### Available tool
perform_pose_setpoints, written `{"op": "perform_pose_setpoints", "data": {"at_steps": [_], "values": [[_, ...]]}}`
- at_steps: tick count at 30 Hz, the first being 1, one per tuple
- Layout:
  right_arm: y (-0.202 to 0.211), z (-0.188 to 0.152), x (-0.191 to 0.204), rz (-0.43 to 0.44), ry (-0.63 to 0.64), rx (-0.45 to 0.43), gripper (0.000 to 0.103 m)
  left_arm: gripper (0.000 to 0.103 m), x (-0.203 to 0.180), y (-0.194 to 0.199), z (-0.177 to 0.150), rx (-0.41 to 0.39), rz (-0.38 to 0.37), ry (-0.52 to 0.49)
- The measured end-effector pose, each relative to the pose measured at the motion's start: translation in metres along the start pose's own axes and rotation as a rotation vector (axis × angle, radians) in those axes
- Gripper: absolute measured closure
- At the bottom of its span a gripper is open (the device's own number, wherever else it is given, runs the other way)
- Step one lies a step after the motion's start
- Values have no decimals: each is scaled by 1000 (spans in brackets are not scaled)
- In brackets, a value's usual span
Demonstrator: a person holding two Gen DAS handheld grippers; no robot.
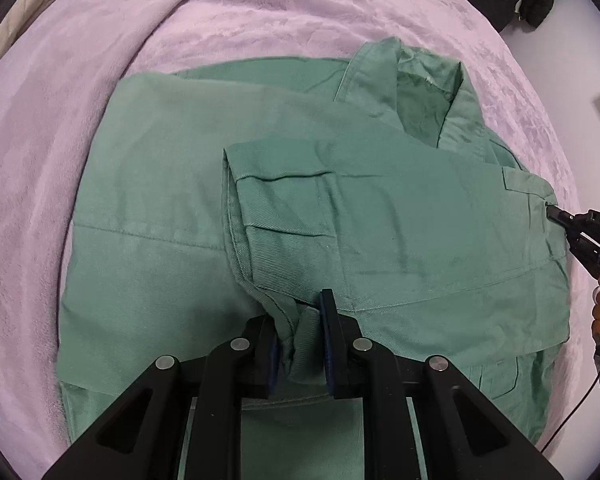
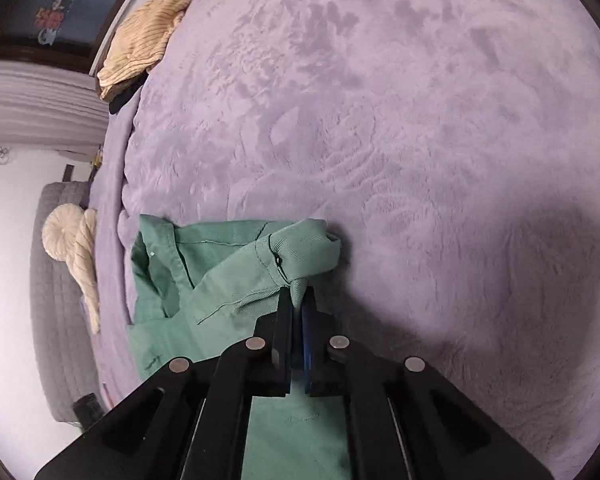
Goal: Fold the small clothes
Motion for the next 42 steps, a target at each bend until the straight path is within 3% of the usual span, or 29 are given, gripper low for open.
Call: {"op": "perform_pose_setpoints", "data": {"at_steps": [3, 8, 10, 12, 16, 20, 25, 27, 31, 35, 39, 42], "values": [[19, 5, 3, -79, 89, -91, 100, 84, -4, 4, 11, -46, 16, -54], [1, 1, -29, -161, 46, -46, 100, 84, 9, -17, 2, 22, 25, -43], [1, -2, -29, -182, 65, -56, 100, 77, 14, -11, 1, 17, 23, -31], [5, -1, -29, -190, 63, -62, 100, 73, 21, -1, 1, 12, 69, -46], [22, -1, -20, -214, 71, -72, 99, 73, 43, 27, 2, -18, 117, -50], [54, -22, 4, -166, 130, -70, 99, 73, 51, 45, 6, -46, 114, -57], [67, -73, 33, -108, 176, 2, 99, 73, 26, 28, 7, -34, 74, -72], [60, -96, 32, -139, 200, 44, 99, 73, 14, 18, 1, -19, 61, -86], [42, -124, 2, -271, 254, 102, 100, 73, 9, -6, -16, 13, 106, -125], [43, -128, -19, -227, 231, 97, 103, 73, 14, 5, -20, 18, 97, -122], [48, -130, -11, -293, 310, 95, 103, 73, 27, 18, -27, 29, 155, -144], [58, -132, -12, -313, 277, 97, 103, 72, 45, 31, -31, 19, 192, -113]]}}
Point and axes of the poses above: each gripper's, at about its wrist camera, not at the fingertips, and y roughly against the way its jaws point, x to its left, z to its top, the point moved 4 cm from there along -y, roughly the way its jaws point, and after that the axes turned 10 degrees about -x, right-handed, at the moved point
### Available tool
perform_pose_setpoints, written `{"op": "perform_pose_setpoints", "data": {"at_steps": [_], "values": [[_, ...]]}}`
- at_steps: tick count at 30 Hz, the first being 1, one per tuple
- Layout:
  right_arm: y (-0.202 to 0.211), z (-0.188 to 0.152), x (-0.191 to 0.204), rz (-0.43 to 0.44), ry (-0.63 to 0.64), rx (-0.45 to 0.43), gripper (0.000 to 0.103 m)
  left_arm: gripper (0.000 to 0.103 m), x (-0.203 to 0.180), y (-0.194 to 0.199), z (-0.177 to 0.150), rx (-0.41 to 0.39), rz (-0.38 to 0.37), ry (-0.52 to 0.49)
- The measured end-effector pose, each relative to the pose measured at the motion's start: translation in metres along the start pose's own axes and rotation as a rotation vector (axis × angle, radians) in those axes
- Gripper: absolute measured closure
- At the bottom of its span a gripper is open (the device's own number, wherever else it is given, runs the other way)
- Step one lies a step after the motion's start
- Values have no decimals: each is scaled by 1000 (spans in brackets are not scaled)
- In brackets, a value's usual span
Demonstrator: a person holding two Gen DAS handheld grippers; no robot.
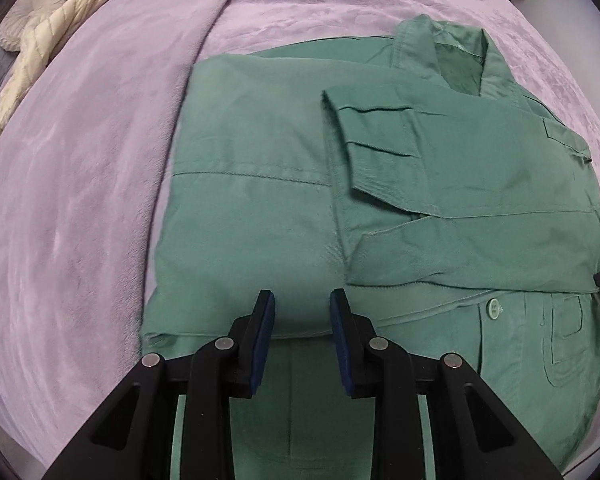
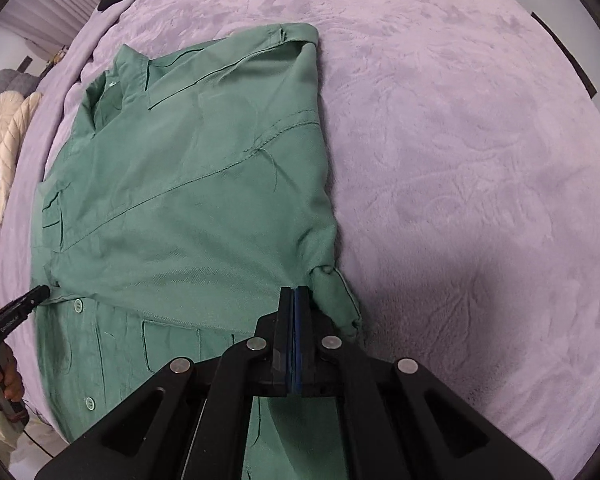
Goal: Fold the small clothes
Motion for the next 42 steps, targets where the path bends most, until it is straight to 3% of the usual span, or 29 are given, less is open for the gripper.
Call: {"op": "perform_pose_setpoints", "data": {"at_steps": [4, 8, 12, 15, 17, 25, 31, 32, 34, 35, 42], "values": [[22, -7, 4, 56, -57, -18, 99, 73, 32, 10, -7, -7, 16, 70], [19, -33, 18, 125, -85, 60, 99, 72, 53, 6, -25, 44, 35, 81], [10, -36, 15, 82, -107, 47, 99, 72, 69, 3, -31, 41, 74, 115], [11, -22, 3, 19, -112, -19, 99, 73, 91, -2, -34, 53, 47, 189], [5, -18, -11, -7, -145, -16, 103, 73, 98, -8, -36, 65, 30, 207], [17, -25, -25, 29, -221, 5, 99, 72, 102, 8, -40, 51, 87, 154], [37, -38, -6, 70, -214, 37, 98, 72, 102, 40, -48, 35, 108, 90], [41, -41, -1, 77, -214, 41, 92, 72, 100, 46, -50, 34, 110, 82], [46, -47, 9, 80, -218, 43, 62, 73, 96, 56, -54, 40, 112, 73], [50, -52, 15, 81, -219, 42, 42, 73, 94, 60, -56, 46, 111, 70], [64, -68, 55, 129, -179, 57, 38, 72, 83, 82, -69, 33, 106, 39]]}}
Point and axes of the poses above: each gripper's, at about its wrist camera, not at the fingertips, and y roughly against the way its jaws point, x to its left, z to its top, the point moved 4 cm from there along -y, roughly the way its jaws point, and after that the axes turned 10 degrees about -x, right-handed, at the moved point
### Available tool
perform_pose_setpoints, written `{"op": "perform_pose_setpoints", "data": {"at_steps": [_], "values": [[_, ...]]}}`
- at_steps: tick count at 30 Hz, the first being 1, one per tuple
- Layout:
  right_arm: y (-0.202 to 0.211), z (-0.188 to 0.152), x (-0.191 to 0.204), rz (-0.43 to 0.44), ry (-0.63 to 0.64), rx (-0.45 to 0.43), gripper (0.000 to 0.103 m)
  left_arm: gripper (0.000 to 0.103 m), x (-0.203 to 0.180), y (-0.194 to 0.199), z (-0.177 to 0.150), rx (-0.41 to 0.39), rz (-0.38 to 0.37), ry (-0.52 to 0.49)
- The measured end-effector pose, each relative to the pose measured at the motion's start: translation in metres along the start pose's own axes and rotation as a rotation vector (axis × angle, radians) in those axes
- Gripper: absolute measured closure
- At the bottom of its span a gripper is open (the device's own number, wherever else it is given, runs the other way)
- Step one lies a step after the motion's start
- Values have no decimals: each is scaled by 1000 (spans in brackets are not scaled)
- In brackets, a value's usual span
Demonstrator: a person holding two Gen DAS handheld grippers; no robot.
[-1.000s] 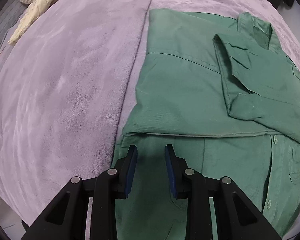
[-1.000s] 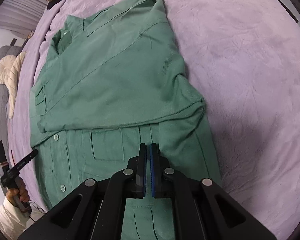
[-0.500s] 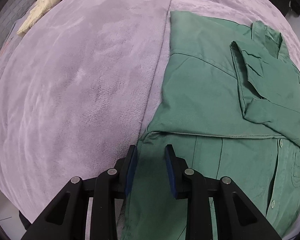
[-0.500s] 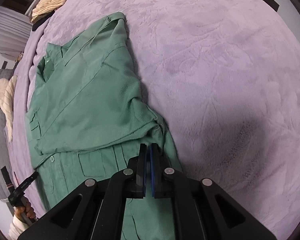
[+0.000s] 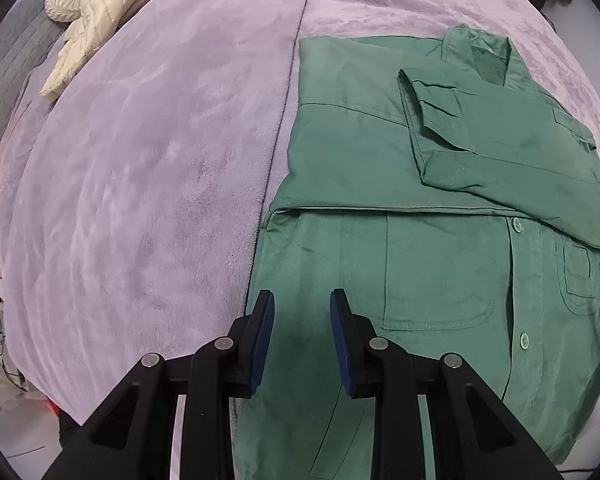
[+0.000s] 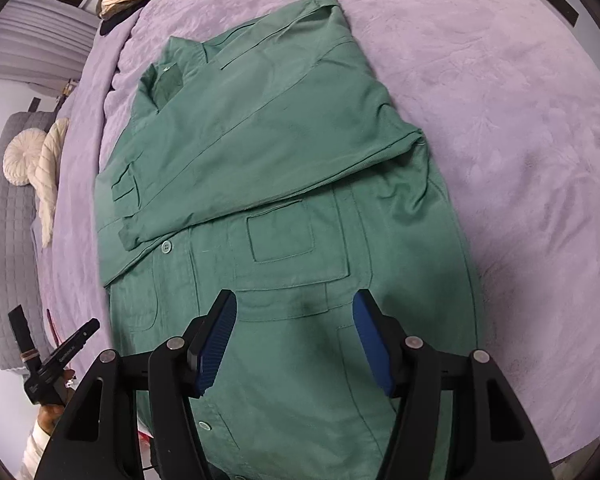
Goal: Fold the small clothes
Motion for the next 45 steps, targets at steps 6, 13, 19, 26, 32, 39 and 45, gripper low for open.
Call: {"op": "perform_pose_setpoints", "data": {"at_steps": [6, 13, 19, 26, 32, 39, 45], "values": [[5, -5, 18, 15, 27, -5, 26, 1, -7, 11, -6, -4, 24, 1], [10, -13, 32, 25, 51, -9, 23, 1, -12, 18, -7, -12, 9, -24], [14, -20, 48, 37, 63, -28, 7, 1, -11, 24, -6, -16, -9, -35], [13, -30, 76, 68, 80, -31, 0, 1, -2, 24, -8, -10, -41, -65], [7, -44, 91, 86, 34, -16, 0, 1, 13, 15, -10, -9, -21, -80], [8, -69, 85, 45, -35, 5, 0, 1, 20, -9, -34, 69, -144, -152], [5, -91, 72, 58, -67, 59, 0, 1, 34, 0, -58, 92, -217, -120]]}}
Point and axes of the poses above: each gripper's, at about its wrist camera, not at the fingertips, and y roughly against the way its jaws point, x to its left, z to its top, the point moved 4 cm from there along -y, roughly the way its jaws point, and after that the axes turned 10 degrees about -x, right-handed, at the moved point
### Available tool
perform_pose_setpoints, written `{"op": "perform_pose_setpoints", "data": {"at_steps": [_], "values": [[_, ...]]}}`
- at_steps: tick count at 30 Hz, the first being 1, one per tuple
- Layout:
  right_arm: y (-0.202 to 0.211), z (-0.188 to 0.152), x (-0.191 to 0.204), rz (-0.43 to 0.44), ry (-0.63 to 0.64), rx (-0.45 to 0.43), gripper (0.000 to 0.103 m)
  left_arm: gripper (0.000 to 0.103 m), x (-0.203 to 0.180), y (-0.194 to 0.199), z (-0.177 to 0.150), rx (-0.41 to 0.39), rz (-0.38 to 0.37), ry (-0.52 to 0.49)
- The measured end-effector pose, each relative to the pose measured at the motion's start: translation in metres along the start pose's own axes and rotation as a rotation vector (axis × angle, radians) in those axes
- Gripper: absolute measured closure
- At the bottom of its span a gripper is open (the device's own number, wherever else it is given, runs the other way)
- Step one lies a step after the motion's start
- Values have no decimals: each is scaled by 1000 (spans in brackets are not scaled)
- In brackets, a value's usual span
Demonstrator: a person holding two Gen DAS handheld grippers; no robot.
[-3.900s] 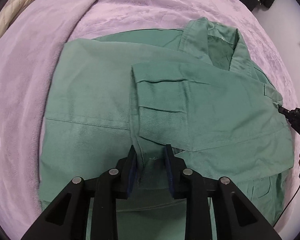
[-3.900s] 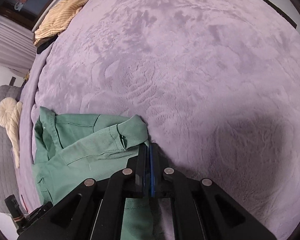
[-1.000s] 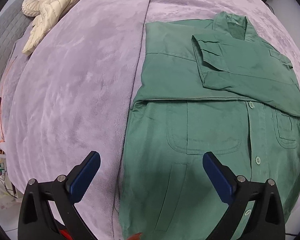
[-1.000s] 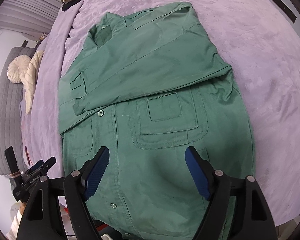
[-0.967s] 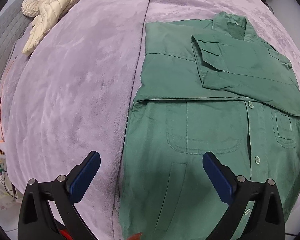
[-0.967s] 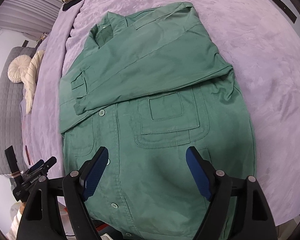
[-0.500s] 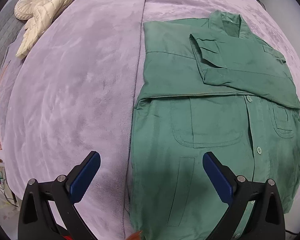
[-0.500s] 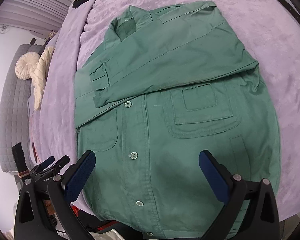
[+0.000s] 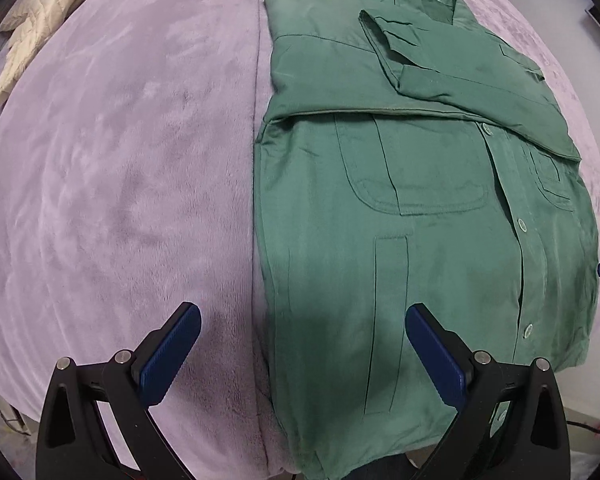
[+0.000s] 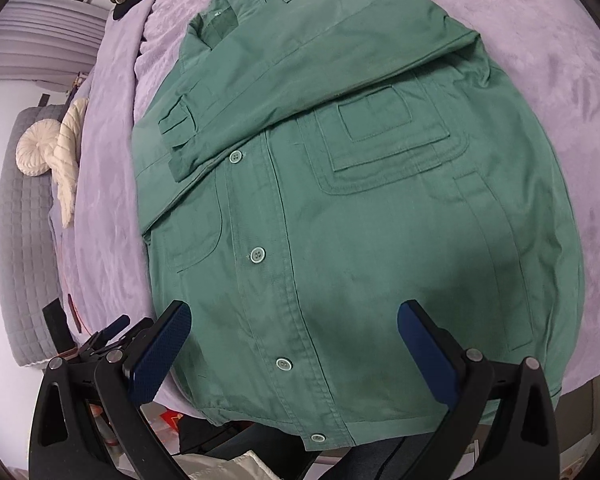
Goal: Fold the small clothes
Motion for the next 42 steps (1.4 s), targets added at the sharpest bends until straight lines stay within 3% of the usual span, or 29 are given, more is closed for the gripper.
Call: {"op": "perform_pose_setpoints", "data": {"at_steps": [7, 13, 19, 24, 26, 27, 28, 29, 30, 31, 32, 33, 38, 42], "values": [[9, -6, -28, -4, 59, 26, 0, 1, -8, -6, -57, 67, -15, 61], [37, -21, -98, -75, 70, 16, 0, 1, -28, -23, -106, 118, 18, 86], [43, -48, -170, -141, 11, 63, 0, 1, -39, -28, -123, 92, 55, 77], [27, -61, -188, -75, -46, 104, 0, 1, -52, -28, -132, 99, 39, 66], [23, -63, -182, -14, -53, 111, 0, 12, -57, -24, -135, 94, 24, 58], [23, -64, -177, -1, -43, 111, 2, 22, -69, -26, -141, 90, 33, 52], [22, -65, -175, 9, -38, 113, 5, 38, -69, -23, -142, 90, 37, 51], [22, -66, -172, 19, -40, 119, 24, 47, -65, -21, -140, 88, 32, 55], [21, -67, -173, 26, -54, 133, 62, 77, -63, -18, -140, 92, 8, 68], [20, -70, -174, 33, -74, 150, 80, 83, -59, -16, -138, 99, -13, 88], [20, -70, -175, 47, -98, 161, 85, 86, -55, -13, -137, 106, -50, 119], [21, -69, -172, 57, -103, 156, 86, 96, -50, -12, -134, 109, -80, 144], [47, -46, -154, 257, -225, 91, 90, 96, -36, 20, -108, 72, -271, 260], [68, -9, -128, 382, -296, -2, 91, 96, -28, 42, -54, 13, -380, 284]]}}
Point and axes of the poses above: each gripper's, at about its wrist camera, not at the fingertips, and y roughly against the way its jaws point, x to its left, z to its top, the point moved 4 cm from there along -y, roughly the way its jaws point, and after that the axes turned 10 degrees about -x, right-handed, at the moved point
